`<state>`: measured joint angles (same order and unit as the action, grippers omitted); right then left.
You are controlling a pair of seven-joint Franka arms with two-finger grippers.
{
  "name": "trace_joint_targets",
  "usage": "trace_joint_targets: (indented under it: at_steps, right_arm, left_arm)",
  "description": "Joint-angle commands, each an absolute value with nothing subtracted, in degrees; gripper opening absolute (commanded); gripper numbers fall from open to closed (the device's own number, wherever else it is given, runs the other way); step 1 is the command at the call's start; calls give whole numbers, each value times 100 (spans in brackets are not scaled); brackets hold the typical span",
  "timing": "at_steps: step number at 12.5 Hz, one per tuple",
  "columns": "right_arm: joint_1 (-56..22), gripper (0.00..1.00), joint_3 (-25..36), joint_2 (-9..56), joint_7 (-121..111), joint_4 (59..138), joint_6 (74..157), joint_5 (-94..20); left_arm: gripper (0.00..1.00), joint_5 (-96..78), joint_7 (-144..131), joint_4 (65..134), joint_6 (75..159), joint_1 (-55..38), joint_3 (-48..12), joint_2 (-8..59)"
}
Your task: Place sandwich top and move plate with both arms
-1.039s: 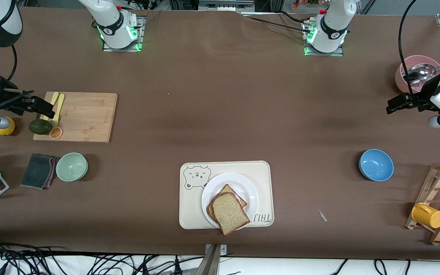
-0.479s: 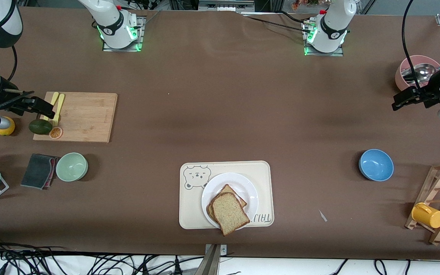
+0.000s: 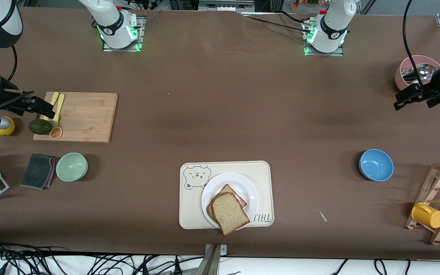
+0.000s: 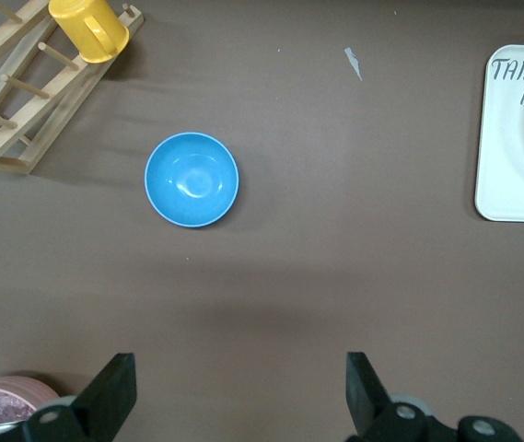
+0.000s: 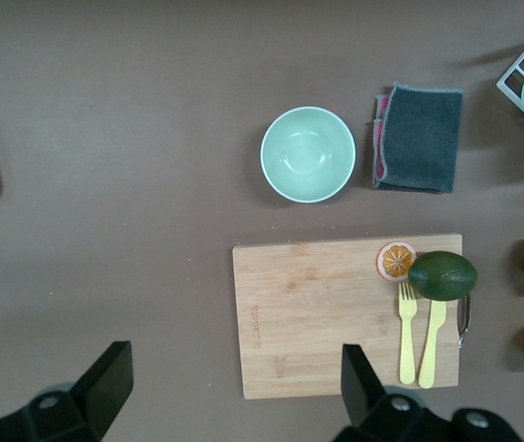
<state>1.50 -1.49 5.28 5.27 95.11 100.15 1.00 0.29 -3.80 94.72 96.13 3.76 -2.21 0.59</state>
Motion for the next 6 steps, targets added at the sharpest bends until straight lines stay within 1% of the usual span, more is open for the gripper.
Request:
trace_joint_targets:
  at_steps: [1,3,6]
  right_arm:
    - [193,100,-158,554,439,9422,10002,9]
    - [185,100,-167,554,483,9422,10002,17]
    - [193,100,-158,554,431,9431,10002,9]
  left_arm:
    - [100,-79,-343,9448,9642,352,-202,9]
    - [100,-88,-334,9273,9615,352,-185,53]
    - [100,-79,-351,9272,9606,343,-185,61]
